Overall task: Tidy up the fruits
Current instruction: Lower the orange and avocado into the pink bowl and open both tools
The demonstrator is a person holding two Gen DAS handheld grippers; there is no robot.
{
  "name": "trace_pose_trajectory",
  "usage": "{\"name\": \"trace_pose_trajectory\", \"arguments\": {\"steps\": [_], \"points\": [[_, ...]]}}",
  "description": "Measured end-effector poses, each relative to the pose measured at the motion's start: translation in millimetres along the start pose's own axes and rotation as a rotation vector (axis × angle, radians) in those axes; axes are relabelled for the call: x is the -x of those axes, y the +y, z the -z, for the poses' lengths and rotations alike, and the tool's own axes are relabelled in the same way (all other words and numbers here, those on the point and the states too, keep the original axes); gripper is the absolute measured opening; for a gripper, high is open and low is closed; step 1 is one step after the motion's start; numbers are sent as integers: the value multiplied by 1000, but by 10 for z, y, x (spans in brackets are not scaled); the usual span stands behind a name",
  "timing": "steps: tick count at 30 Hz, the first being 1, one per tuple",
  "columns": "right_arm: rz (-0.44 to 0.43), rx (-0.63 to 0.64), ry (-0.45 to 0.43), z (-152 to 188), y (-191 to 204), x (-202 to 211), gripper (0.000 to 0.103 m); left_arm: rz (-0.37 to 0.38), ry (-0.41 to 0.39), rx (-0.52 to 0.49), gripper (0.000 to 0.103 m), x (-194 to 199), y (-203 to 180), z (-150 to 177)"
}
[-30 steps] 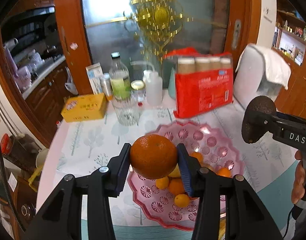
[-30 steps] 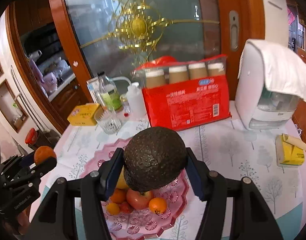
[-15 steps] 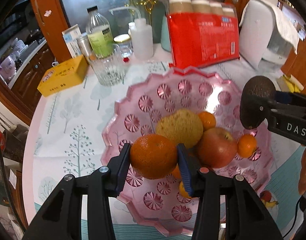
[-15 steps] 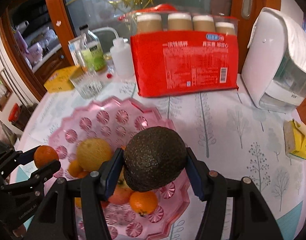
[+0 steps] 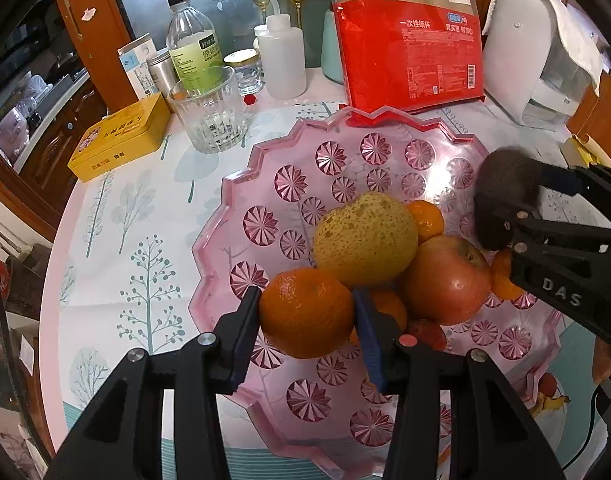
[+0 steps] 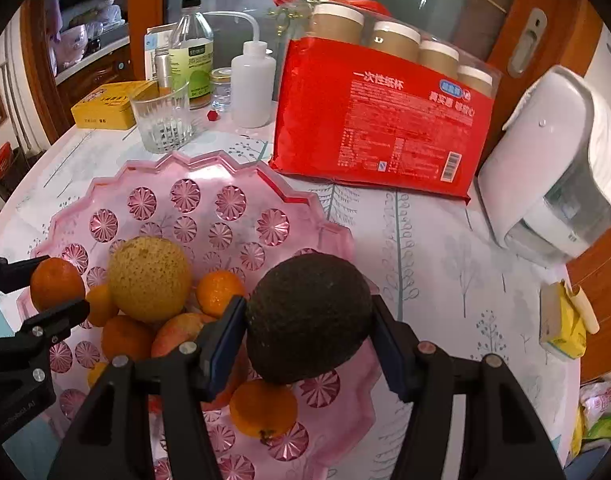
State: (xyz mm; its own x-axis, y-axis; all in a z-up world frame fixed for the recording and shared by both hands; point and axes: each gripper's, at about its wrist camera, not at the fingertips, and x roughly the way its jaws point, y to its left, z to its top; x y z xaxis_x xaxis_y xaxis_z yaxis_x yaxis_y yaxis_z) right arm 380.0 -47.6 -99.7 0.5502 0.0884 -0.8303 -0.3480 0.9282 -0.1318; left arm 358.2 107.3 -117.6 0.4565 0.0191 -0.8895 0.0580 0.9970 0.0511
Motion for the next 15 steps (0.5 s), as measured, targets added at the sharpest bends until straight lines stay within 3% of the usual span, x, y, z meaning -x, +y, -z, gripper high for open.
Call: {"name": "trace_pose_trajectory", "arguments": {"steps": [4, 8, 15], "points": [[-25, 5, -45, -38, 50, 127, 65, 0, 3, 1, 46, 14, -2, 14], [-53, -7, -58, -51, 67, 229, 66, -10, -27, 7, 62, 120, -1, 13], [-102, -57, -69, 7, -5, 454, 66, -39, -75, 15, 74, 388, -9, 20]]}}
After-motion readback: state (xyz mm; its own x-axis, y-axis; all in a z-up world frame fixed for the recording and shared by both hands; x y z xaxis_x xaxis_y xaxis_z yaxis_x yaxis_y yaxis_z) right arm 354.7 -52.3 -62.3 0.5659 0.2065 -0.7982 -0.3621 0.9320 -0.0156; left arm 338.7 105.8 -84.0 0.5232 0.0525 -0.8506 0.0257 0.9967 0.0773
